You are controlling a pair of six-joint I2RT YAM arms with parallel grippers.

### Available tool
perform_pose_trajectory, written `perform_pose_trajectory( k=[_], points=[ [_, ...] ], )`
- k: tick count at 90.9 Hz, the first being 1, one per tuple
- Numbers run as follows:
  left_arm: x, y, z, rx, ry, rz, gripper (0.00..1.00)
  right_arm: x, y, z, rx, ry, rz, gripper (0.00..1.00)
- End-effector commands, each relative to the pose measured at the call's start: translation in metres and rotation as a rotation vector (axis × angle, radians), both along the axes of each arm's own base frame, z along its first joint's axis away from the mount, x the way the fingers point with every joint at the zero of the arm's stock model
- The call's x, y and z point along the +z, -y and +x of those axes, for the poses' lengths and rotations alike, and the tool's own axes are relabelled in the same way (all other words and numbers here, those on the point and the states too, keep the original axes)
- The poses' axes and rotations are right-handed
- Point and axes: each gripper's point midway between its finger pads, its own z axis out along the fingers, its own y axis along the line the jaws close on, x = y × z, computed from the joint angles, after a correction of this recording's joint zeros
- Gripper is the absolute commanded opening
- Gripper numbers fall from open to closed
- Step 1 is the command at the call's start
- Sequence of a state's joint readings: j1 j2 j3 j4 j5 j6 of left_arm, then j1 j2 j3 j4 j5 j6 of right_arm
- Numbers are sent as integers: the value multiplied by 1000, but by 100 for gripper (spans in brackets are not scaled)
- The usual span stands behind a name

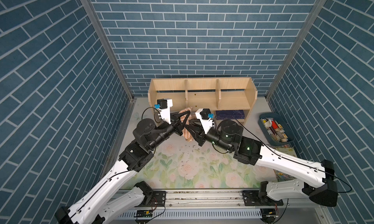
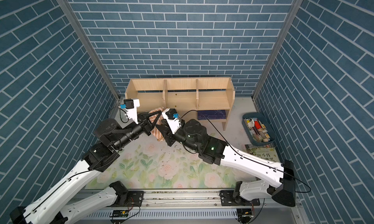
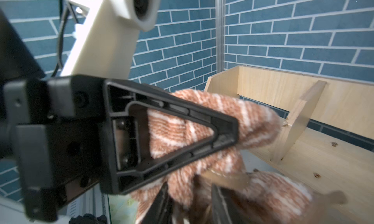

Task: Wipe the bookshelf clean with a cloth
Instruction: Adjust the cleaning item, then hold the shelf at the center of the board, then place the cleaning item on the shelf.

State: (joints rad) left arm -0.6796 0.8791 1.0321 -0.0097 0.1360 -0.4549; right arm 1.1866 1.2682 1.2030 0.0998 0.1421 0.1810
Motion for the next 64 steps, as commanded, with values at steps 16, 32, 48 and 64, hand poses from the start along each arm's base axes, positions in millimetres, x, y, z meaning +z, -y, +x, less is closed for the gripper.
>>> perform_pose_trajectory(
  k=[16, 32, 48, 64],
  points=[
    [47, -68, 55, 464, 60, 152, 0, -8, 114, 74, -643, -92, -48, 73],
    [28, -82, 118, 544, 27, 242, 0, 11, 247, 119, -1008, -184, 16, 78],
    [-22, -86, 177, 521, -89, 293, 0, 27, 317, 146, -1196, -186, 17, 82],
    [-58, -81, 197, 503, -122, 336, 0, 13, 334, 183, -1220, -215, -34, 80]
  ],
)
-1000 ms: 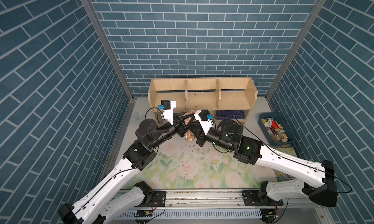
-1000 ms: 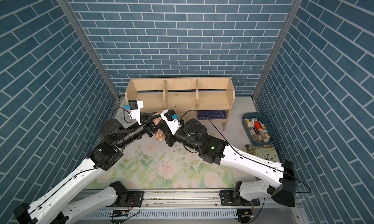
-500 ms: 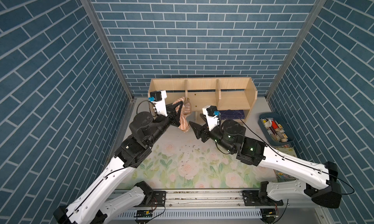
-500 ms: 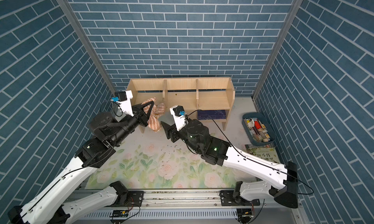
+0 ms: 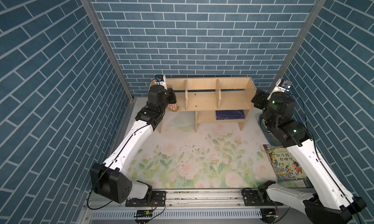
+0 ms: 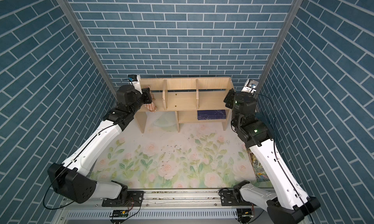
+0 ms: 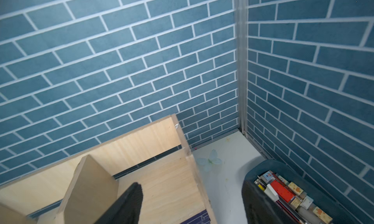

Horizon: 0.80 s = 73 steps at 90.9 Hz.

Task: Wipe the bookshelf clean with a cloth
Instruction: Place the cleaning item on the shelf.

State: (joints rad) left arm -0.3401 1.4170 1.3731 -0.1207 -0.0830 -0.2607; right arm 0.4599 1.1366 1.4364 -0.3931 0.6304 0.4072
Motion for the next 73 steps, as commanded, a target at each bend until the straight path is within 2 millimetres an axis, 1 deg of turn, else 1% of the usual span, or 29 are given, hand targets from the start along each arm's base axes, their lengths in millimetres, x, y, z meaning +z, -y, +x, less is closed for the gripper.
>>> perform_pose_trajectory(
  k=[1, 4, 11, 16, 18, 25, 32, 33, 35, 39, 47, 49, 54, 59, 64, 68, 71, 73],
  points=[
    [4, 4, 0, -39, 38, 2, 0, -36, 0, 25, 22, -114, -44, 80],
    [1, 3, 2, -32, 36, 5, 0, -39, 4, 32, 24, -115, -40, 80],
    [-7, -3, 10, -7, 25, 9, 0, -46, 7, 46, 59, -120, -35, 76],
    [-14, -6, 17, 7, 8, 11, 0, -51, 5, 53, 84, -122, -47, 72],
    [-17, -7, 20, 12, -2, 12, 2, -53, 5, 55, 86, -125, -51, 71],
    [-25, -7, 27, 17, -29, 18, 16, -63, 6, 59, 85, -148, -65, 69],
    [-30, -5, 31, 10, -41, 17, 35, -76, 6, 61, 88, -171, -71, 68],
    [-31, -5, 31, 9, -43, 16, 39, -78, 7, 61, 87, -175, -72, 68],
    [-32, -4, 32, 6, -44, 13, 51, -82, 8, 62, 87, -181, -74, 68],
    [-33, -2, 31, -4, -44, 2, 67, -89, 8, 62, 88, -192, -76, 67],
    [-32, 2, 28, -30, -37, -10, 86, -100, 5, 63, 121, -199, -75, 64],
    [-30, 3, 27, -37, -32, -13, 88, -102, 3, 63, 131, -198, -73, 62],
    [-25, 4, 23, -46, -16, -19, 90, -106, -1, 63, 155, -199, -73, 56],
    [-19, 3, 20, -46, -4, -22, 89, -108, -4, 63, 170, -201, -74, 49],
    [-11, 2, 16, -49, 14, -18, 84, -110, -5, 63, 179, -202, -80, 43],
    [-6, -1, 13, -41, 26, -9, 77, -113, -5, 62, 180, -204, -85, 35],
    [-4, -4, 12, -31, 30, -3, 69, -115, -4, 62, 181, -207, -89, 30],
    [-2, -6, 11, -19, 33, 2, 61, -116, -5, 62, 183, -210, -91, 28]
  ],
)
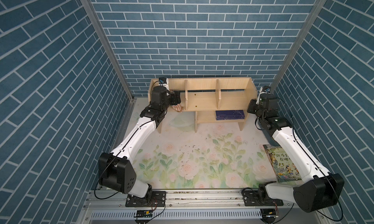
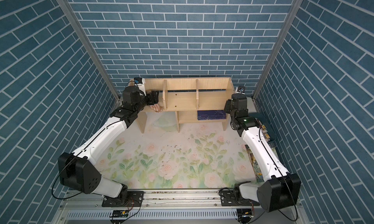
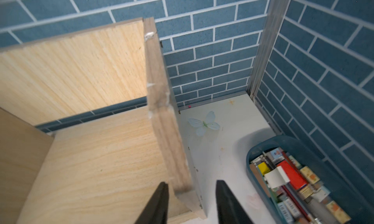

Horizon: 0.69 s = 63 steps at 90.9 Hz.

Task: Wipe the bookshelf clean with a cloth
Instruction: Place the cleaning item on the shelf, then wipe the dust from the shelf.

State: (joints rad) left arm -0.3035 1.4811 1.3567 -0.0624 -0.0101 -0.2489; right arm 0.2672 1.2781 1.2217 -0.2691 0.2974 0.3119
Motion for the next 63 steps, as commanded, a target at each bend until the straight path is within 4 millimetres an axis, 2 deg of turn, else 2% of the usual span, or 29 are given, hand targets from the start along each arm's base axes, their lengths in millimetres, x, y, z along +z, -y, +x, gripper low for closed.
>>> perform_pose_trajectory(
  k=[1, 9, 13, 24, 30, 50, 57, 63],
  points=[
    [22, -9, -9, 23, 58, 3, 59, 11, -3, -2, 37, 49, -4, 26],
    [16, -17, -9, 65, 48, 27, 47, 7, -8, -2, 65, 43, -2, 15],
    [10, -18, -7, 77, 32, 39, 45, 6, -10, -2, 78, 40, -2, 11],
    [-9, -19, -1, 88, -15, 57, 31, 2, -18, -3, 127, 34, 2, 0],
    [-16, -18, 0, 86, -29, 57, 26, 0, -21, -6, 142, 27, 11, 0],
    [-30, -12, 2, 64, -47, 39, 21, -4, -36, -19, 204, 37, 94, 0],
    [-43, -4, 5, 42, -75, 39, 5, -4, -45, -21, 224, 36, 101, 0],
    [-53, 4, 5, 24, -97, 40, 1, -5, -47, -22, 223, 36, 103, 0]
  ],
)
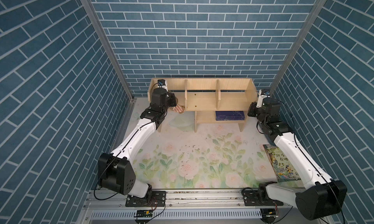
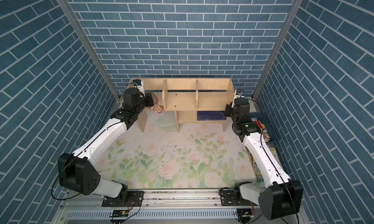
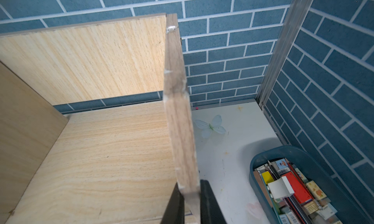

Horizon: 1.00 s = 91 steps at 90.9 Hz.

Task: Wipe the bookshelf clean with a cloth
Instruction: Wipe the dust from the shelf.

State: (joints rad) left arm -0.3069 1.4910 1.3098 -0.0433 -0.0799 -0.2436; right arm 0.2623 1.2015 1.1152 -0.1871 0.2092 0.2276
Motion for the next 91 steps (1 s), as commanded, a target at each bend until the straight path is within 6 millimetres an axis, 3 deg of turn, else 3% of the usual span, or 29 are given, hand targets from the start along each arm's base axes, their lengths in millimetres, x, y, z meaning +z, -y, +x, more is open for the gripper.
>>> perform_pose_trajectory(
  k=[1, 17, 26, 42, 53, 65, 78, 91],
  points=[
    [-32, 15, 1, -40, -71, 2, 1, -1, -37, -9, 117, -14, 132, 0],
    [-41, 45, -3, -112, -83, -13, 0, 0, -39, -10, 124, -16, 143, 0],
    [-22, 53, -2, -117, -40, -35, 0, -3, -44, -6, 147, -25, 143, 0],
    [31, 52, 12, -87, 52, -63, 0, -6, -65, 3, 253, -35, 139, 0],
    [56, 46, 21, -56, 104, -49, 0, -7, -69, 6, 274, -43, 135, 0],
    [48, 27, 30, -7, 72, -26, 0, -8, -68, 3, 277, -43, 135, 0],
    [18, 20, 17, -9, 6, 19, 44, -10, -66, -2, 271, -43, 133, 0],
    [5, -4, -3, 68, -4, 38, 76, -9, -64, -3, 266, -42, 132, 0]
  ],
)
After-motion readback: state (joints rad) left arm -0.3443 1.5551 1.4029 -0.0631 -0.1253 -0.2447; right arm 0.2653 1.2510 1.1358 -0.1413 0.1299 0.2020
